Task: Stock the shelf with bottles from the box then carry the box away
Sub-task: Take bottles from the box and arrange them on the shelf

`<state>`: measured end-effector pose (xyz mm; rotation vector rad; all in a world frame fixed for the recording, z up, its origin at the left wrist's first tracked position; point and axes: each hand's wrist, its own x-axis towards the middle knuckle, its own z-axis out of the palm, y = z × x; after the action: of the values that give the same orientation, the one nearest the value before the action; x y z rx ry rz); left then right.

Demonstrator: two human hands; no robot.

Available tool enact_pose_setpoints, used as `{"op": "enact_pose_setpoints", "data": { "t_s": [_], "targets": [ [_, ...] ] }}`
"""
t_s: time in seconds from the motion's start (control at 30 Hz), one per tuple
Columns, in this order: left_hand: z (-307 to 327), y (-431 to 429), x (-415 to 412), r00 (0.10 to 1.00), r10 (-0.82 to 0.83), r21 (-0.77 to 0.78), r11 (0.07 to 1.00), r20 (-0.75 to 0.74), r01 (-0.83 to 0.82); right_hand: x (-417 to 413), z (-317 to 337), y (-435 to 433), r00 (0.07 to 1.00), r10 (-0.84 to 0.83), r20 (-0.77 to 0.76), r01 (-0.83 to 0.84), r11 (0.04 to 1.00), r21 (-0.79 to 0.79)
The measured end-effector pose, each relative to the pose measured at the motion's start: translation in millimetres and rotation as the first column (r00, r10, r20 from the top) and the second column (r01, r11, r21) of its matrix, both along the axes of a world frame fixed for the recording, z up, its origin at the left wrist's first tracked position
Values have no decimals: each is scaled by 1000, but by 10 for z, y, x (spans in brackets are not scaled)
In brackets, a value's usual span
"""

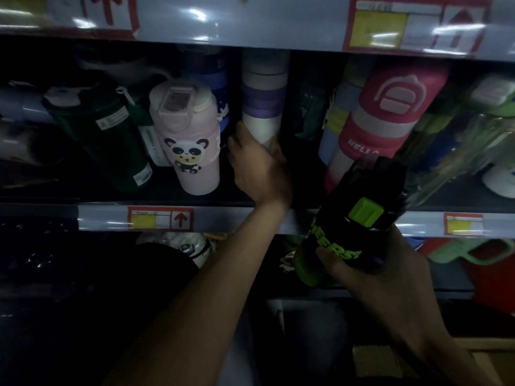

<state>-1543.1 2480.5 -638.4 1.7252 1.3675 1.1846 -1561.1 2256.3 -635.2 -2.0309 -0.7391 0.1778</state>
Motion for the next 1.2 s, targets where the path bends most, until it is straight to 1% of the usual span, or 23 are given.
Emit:
{"op": "enact_pose_setpoints", "data": {
  "t_s": [0.3,0.5,0.77,0.97,1.2],
  "targets": [
    [16,16,49,1000,21,-28,999,18,-21,12,-22,-51,1000,-17,-10,17,1000,6],
    [21,35,43,999,-2,-25,1000,37,3,15,-10,-68,1000,-31,0,31,999,-10],
    [25,23,-44,997,-81,-32,996,2,81,-19,17,-25,999,22,39,-21,999,-26],
    [-24,14,-145,983,-179,-57,982,36,181,-33,12,3,996,51,68,-46,996,-80],
    [-59,100,-148,989,-144,-26,989,-25,143,-57,29,-14,996,55,72,-49,995,-82]
  ]
}}
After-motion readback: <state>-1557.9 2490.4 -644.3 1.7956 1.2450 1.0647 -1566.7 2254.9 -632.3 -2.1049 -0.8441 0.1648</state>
